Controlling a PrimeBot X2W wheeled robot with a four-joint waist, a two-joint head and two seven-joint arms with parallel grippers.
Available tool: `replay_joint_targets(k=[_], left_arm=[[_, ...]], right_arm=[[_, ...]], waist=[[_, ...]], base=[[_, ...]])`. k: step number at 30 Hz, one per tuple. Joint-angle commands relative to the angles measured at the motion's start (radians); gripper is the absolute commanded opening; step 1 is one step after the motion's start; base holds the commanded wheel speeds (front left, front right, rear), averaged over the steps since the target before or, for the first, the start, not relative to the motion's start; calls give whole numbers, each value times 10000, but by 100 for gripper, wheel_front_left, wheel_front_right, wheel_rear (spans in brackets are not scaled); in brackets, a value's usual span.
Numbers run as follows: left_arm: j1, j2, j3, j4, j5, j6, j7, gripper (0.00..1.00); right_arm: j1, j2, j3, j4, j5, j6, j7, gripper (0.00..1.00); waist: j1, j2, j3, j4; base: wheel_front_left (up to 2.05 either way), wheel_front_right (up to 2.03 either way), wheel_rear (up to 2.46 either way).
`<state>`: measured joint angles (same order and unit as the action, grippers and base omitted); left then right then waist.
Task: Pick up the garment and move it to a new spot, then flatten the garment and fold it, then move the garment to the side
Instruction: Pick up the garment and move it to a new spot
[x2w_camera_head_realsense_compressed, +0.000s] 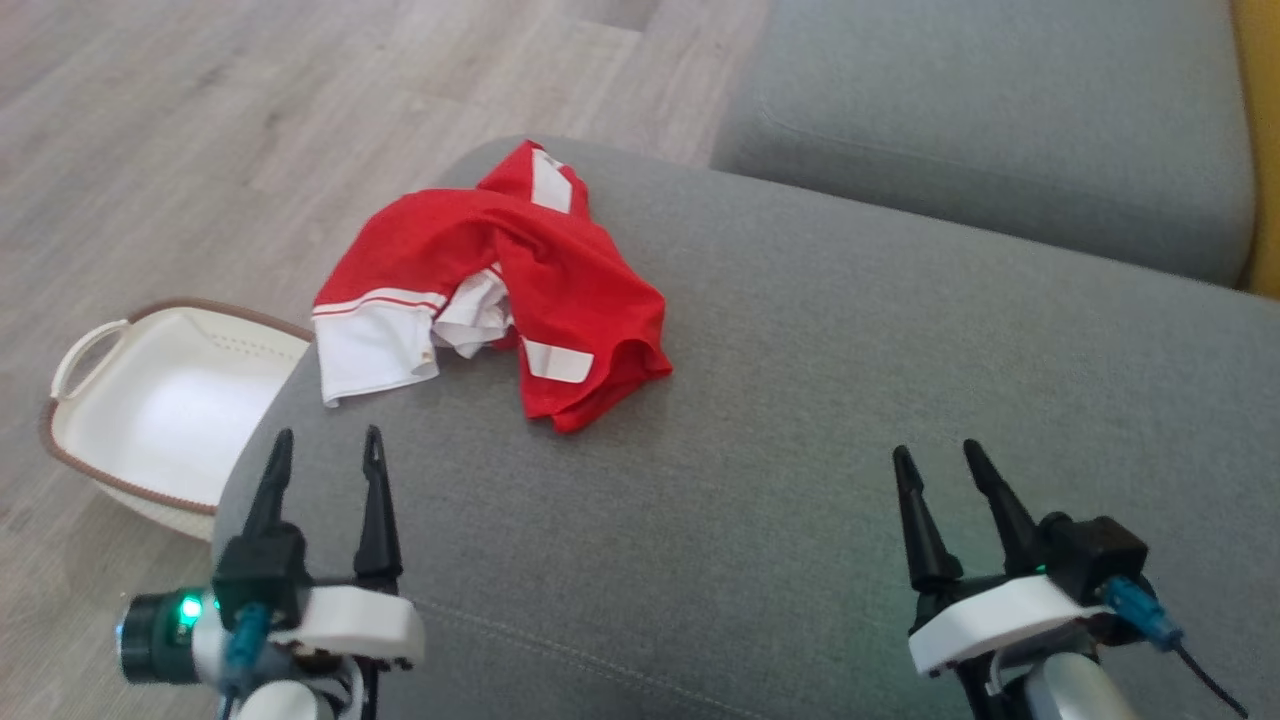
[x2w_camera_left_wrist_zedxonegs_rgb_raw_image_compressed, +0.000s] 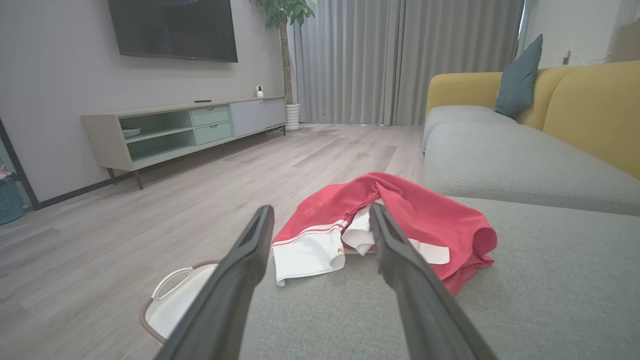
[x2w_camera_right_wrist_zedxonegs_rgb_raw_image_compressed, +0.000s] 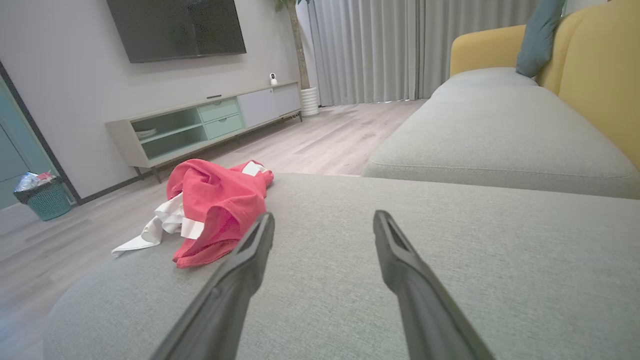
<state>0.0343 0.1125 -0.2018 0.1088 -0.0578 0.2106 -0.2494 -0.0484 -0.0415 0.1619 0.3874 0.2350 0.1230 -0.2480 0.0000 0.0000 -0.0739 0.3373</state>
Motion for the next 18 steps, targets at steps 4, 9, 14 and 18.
replay_joint_targets(k=[4, 9, 14, 18], left_arm=[[-897, 170, 610, -346, -223, -156, -124, 100], [-1805, 596, 893, -63, -562, -859, -124, 100], [-3426, 1276, 1127, 1066, -879, -1623, 76, 100], [-4900, 1638, 1318, 2158, -1363, -2193, 807, 100]], right_arm=[[-506, -87, -43, -523, -252, 77, -127, 100], [-844, -87, -333, -996, -597, 77, -29, 100], [-1175, -87, -803, -1813, -1008, 77, 263, 100], [-1408, -87, -1229, -2490, -1300, 77, 521, 100]], waist=[[0, 0, 447, -393], [0, 0, 1229, -848], [0, 0, 2271, -1158], [0, 0, 3054, -1352]], base=[[0, 0, 0], [0, 0, 0], [0, 0, 0], [0, 0, 0]])
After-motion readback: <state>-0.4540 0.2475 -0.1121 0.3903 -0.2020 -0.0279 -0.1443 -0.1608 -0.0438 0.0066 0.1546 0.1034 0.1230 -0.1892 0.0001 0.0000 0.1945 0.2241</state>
